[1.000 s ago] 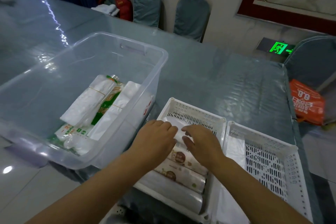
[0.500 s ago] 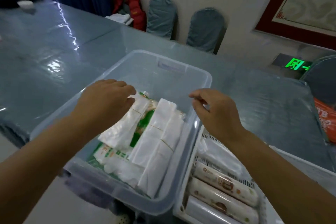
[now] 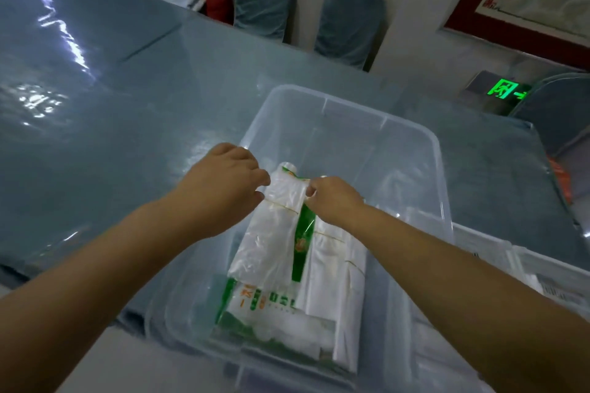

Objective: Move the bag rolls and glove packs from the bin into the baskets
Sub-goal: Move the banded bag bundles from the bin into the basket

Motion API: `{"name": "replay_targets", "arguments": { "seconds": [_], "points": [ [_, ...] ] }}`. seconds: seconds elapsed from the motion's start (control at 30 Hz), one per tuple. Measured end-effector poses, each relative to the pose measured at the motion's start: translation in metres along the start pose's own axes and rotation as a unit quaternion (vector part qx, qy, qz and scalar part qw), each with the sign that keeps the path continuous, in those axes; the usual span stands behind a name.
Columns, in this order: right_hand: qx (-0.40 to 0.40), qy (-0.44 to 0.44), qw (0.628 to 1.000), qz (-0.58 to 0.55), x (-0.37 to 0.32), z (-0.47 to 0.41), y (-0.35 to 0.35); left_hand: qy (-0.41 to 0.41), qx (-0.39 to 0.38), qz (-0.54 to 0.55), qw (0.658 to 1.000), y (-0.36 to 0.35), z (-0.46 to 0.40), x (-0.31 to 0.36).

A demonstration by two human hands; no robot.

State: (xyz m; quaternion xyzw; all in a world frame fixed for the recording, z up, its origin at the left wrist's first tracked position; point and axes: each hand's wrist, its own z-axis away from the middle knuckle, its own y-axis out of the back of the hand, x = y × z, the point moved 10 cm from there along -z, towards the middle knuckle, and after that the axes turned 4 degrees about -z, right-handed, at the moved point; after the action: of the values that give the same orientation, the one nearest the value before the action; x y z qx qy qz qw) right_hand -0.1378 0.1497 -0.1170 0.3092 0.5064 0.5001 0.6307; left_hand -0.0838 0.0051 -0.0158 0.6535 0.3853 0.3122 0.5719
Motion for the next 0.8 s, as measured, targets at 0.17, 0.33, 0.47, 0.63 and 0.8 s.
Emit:
{"name": "replay_targets", "arguments": {
  "seconds": [0.17, 0.33, 0.47, 0.63, 0.8],
  "points": [
    [-0.038, -0.067, 0.994, -0.084, 0.015, 0.006, -0.054, 0.007, 0.045, 0.075, 0.996, 0.0, 0.004, -0.008],
    [-0.027, -0.153, 0.96, -0.233, 0.006, 0.013, -0.094, 0.014, 0.059, 0.101, 0.993, -0.001, 0.003, -0.012],
    [0.016, -0.223, 0.917, -0.331, 0.01, 0.016, -0.106, 0.009, 0.06, 0.095, 0.994, -0.002, 0.001, -0.011],
    [0.011, -0.271, 0.815, -0.511, 0.012, 0.024, -0.11, 0.006, 0.073, 0.085, 0.994, 0.002, 0.002, -0.008],
    [0.029, -0.233, 0.784, -0.574, 0.014, 0.031, -0.063, -0.015, 0.039, 0.034, 0.999, 0.0, -0.002, 0.001]
  ]
}}
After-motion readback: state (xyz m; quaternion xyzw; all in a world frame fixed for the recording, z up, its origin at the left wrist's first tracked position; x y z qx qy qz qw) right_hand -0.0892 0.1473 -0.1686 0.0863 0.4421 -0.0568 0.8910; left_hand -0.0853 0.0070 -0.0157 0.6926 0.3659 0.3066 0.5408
